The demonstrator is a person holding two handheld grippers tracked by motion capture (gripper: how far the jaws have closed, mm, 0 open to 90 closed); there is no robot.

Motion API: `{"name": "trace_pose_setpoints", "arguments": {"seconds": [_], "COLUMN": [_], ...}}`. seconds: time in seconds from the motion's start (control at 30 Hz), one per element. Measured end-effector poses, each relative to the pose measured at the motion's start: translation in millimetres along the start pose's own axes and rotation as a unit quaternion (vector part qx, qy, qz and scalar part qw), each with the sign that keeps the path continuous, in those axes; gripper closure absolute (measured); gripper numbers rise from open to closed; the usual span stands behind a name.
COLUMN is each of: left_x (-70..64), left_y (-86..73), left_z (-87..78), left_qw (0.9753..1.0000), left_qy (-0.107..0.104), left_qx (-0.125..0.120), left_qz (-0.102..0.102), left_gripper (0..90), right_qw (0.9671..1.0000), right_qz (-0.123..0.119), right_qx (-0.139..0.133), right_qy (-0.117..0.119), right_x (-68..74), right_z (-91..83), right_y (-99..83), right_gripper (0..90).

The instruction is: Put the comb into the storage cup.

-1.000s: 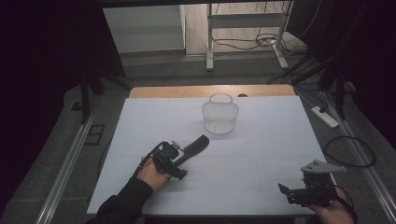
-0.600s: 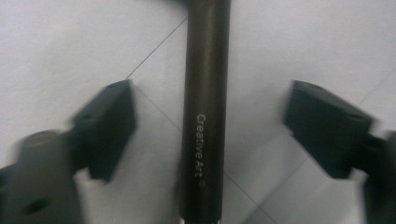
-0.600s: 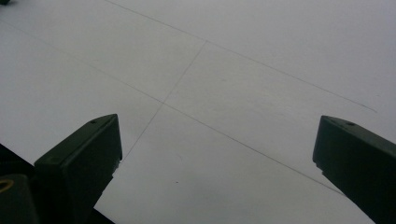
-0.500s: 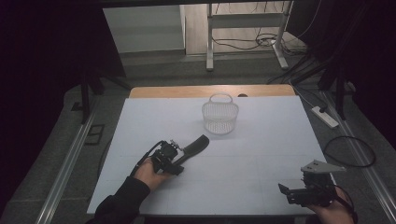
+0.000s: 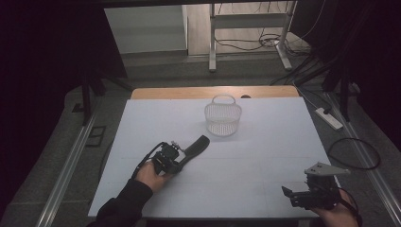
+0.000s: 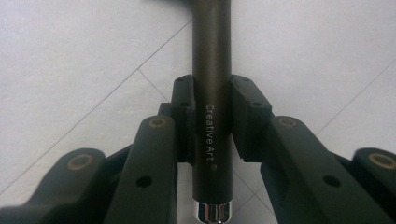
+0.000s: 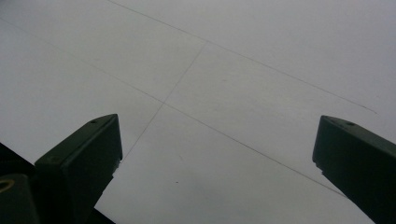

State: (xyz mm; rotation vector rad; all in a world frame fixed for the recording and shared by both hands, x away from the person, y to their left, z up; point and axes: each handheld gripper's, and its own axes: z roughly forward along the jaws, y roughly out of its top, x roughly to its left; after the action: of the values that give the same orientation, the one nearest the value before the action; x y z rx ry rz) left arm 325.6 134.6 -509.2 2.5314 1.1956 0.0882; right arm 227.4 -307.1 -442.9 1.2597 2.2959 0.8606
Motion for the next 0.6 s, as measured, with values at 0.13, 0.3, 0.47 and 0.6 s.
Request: {"name": "trace_pose_setpoints", "arguments": {"seconds": [0.13, 0.3, 0.47, 0.6], "left_x": [2.5, 5.1, 7.1, 8.5], "left_y": [-1.6, -3.9, -6.0, -7.4], "left_z": [-3.2, -10.9, -17.8, -22.3], "left_qw": [0.9999, 0.9993, 0.9981, 0.9972], "left_qy": [-0.003, -0.008, -0.013, -0.018], "left_qx": [-0.011, -0.035, -0.056, -0.069], "left_qz": [-0.009, -0.015, -0.021, -0.024], "left_gripper": [72.3, 72.3, 72.4, 72.5], "right_qw": [1.0000, 1.0000, 1.0000, 1.0000], "right_qz": [0.000, -0.001, -0.001, -0.001], "right_qx": [0.000, -0.001, 0.000, 0.000], "right_qy": [0.000, 0.000, 0.000, 0.000], "right_x": [0.1, 0.1, 0.4, 0.4], "right_z": [-0.1, -0.1, -0.1, 0.0], "right_y": [-0.1, -0.1, 0.0, 0.0], "right_gripper": [1.9, 1.9, 1.9, 1.9]}}
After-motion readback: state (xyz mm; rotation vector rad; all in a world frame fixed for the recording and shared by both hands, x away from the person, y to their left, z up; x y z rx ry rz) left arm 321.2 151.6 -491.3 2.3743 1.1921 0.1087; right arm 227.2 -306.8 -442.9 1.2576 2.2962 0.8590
